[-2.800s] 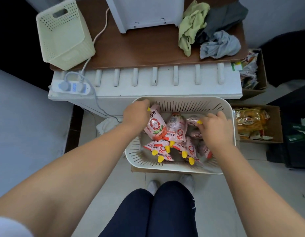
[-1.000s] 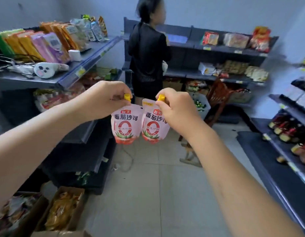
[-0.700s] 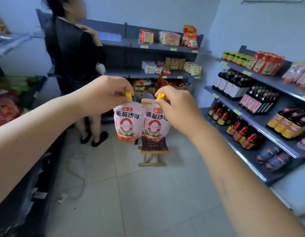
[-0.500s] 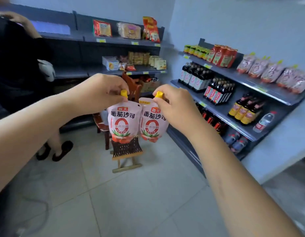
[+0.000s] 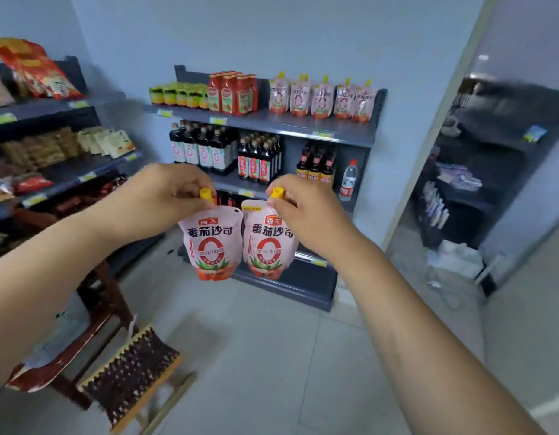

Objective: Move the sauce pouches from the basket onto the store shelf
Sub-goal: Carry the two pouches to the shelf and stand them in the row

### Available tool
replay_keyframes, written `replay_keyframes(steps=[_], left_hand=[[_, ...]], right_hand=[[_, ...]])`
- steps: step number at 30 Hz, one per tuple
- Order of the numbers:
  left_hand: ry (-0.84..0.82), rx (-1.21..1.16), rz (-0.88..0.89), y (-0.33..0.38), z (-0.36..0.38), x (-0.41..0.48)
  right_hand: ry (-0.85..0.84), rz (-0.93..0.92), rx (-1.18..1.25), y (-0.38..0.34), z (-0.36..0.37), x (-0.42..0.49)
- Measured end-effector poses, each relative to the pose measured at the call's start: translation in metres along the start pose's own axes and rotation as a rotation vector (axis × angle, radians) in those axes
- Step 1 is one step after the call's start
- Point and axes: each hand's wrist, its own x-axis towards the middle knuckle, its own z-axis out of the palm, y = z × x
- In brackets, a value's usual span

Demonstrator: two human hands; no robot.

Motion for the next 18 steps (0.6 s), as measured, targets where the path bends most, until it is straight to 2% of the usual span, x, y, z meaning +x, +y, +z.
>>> replay_keyframes(steps=[8, 18], left_hand=[[-0.042, -0.118, 0.062, -0.037, 0.044, 0.138], [-0.083, -0.065, 0.152, -0.085, 0.064, 0.297]], right_hand=[[0.036, 0.055, -0.038, 0.093, -0.014, 0.088], [0.033, 0.049, -0.024, 0.169, -0.010, 0.211]])
